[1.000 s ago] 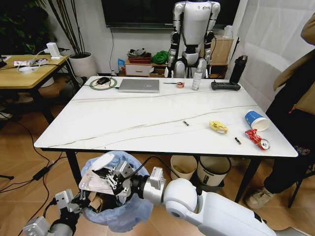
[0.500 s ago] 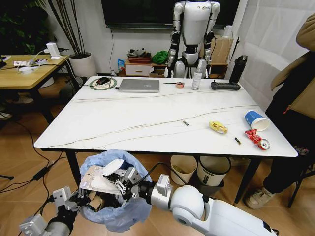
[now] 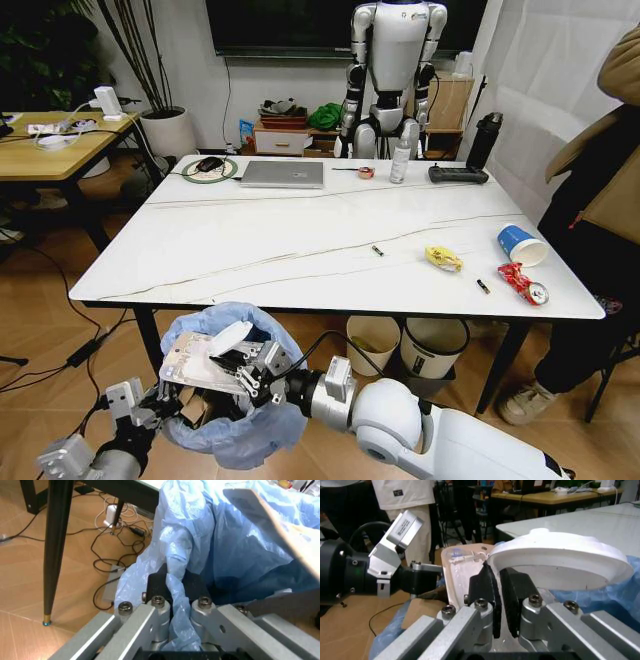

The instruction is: Pick up the trash bin and place the trash from the table into it.

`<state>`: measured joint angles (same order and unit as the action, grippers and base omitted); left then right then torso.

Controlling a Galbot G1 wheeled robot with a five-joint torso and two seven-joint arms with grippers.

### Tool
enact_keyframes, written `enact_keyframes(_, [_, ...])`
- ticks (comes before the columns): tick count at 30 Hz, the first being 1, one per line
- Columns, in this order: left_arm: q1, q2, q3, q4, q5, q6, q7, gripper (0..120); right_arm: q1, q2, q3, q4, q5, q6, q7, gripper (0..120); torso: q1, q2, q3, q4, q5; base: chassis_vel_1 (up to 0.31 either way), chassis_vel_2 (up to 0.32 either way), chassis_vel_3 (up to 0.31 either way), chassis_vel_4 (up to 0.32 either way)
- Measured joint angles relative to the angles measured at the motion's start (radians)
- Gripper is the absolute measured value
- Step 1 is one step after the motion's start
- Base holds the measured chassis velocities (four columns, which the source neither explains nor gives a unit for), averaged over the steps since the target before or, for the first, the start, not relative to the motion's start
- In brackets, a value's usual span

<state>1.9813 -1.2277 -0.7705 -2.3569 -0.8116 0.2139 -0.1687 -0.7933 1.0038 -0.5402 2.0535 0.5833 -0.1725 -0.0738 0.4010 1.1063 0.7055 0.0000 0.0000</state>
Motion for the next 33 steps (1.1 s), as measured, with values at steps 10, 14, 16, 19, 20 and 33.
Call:
enact_keyframes(10, [-0.002,-0.004,-0.003,-0.005,-0.001,0.0,0.0,0,-0.028,-0.025,-0.012,0.021,-0.001,0.002,0.005,5,0.0,0.0,0.0,-0.0001,0.0,0.0,0.0,0.0,0.0])
enact_keyframes(14, [-0.002,-0.009,-0.001,-0.006,0.0,0.0,0.0,0,-0.028,-0.027,-0.01,0.025,-0.001,0.003,0.008,5,0.0,0.0,0.0,0.0,0.0,0.0,0.0,0.0,0.0])
enact_keyframes(16, [-0.002,-0.011,0.001,-0.006,0.002,0.0,0.0,0,-0.026,-0.028,-0.008,0.029,-0.001,0.003,0.008,14,0.0,0.0,0.0,-0.0001,0.0,0.0,0.0,0.0,0.0])
enact_keyframes(19, [-0.002,-0.012,0.002,-0.006,0.003,0.0,0.0,0,-0.025,-0.029,-0.006,0.029,-0.001,0.003,0.008,22,0.0,0.0,0.0,-0.0001,0.0,0.0,0.0,0.0,0.0])
enact_keyframes(20, [-0.002,-0.012,0.002,-0.007,0.003,0.0,0.0,0,-0.025,-0.03,-0.005,0.029,-0.001,0.003,0.008,27,0.0,0.0,0.0,0.0,0.0,0.0,0.0,0.0,0.0])
enact_keyframes(33, [-0.006,-0.009,0.002,-0.012,-0.001,0.001,0.001,0,-0.032,-0.052,-0.002,0.05,-0.001,0.001,0.017,65,0.0,0.0,0.0,0.0,0.0,0.0,0.0,0.0,0.0])
